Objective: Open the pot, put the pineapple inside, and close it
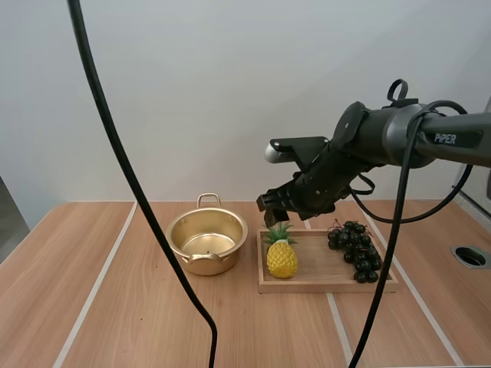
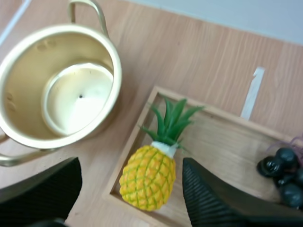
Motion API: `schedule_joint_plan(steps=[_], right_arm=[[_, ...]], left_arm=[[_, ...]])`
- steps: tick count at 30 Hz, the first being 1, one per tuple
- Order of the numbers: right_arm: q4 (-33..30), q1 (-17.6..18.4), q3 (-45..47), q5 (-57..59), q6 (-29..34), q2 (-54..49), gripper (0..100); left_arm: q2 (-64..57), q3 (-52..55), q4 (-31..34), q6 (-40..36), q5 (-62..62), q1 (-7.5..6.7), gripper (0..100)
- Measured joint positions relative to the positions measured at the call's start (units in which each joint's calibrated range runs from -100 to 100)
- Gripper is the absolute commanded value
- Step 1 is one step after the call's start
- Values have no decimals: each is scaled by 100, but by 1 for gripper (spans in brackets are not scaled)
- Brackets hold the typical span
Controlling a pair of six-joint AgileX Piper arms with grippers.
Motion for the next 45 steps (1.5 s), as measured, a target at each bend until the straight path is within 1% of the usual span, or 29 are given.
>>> schedule_joint_plan(steps=[4, 10, 19, 30, 32, 33, 34, 35, 36, 37, 38, 45], right_arm=[[0, 0, 0, 226, -12, 571, 100], [0, 0, 0, 244, -12, 1037, 100], [10, 0, 0, 244, -12, 1548, 100], [10, 0, 0, 244, -12, 1700, 100], [10, 17, 0, -43, -137, 2189, 100], [10, 17, 0, -91, -212, 2205, 97], [10, 17, 0, -91, -287, 2215, 82], [10, 17, 0, -110, -320, 2215, 59], [10, 17, 0, -110, -329, 2215, 32], [10, 17, 0, -128, -329, 2215, 1], [10, 17, 0, -147, -329, 2215, 0], [10, 17, 0, -166, -208, 2201, 0]], left_arm=[[0, 0, 26, 0, 52, 0, 0], [0, 0, 26, 0, 124, 0, 0], [0, 0, 30, 0, 144, 0, 0], [0, 0, 30, 0, 163, 0, 0], [0, 0, 30, 0, 197, 0, 0], [0, 0, 30, 0, 213, 0, 0], [0, 0, 30, 0, 213, 0, 0], [0, 0, 30, 0, 213, 0, 0], [0, 0, 30, 0, 232, 0, 0], [0, 0, 30, 0, 232, 0, 0], [0, 0, 30, 0, 232, 0, 0], [0, 0, 264, 0, 247, 0, 0]])
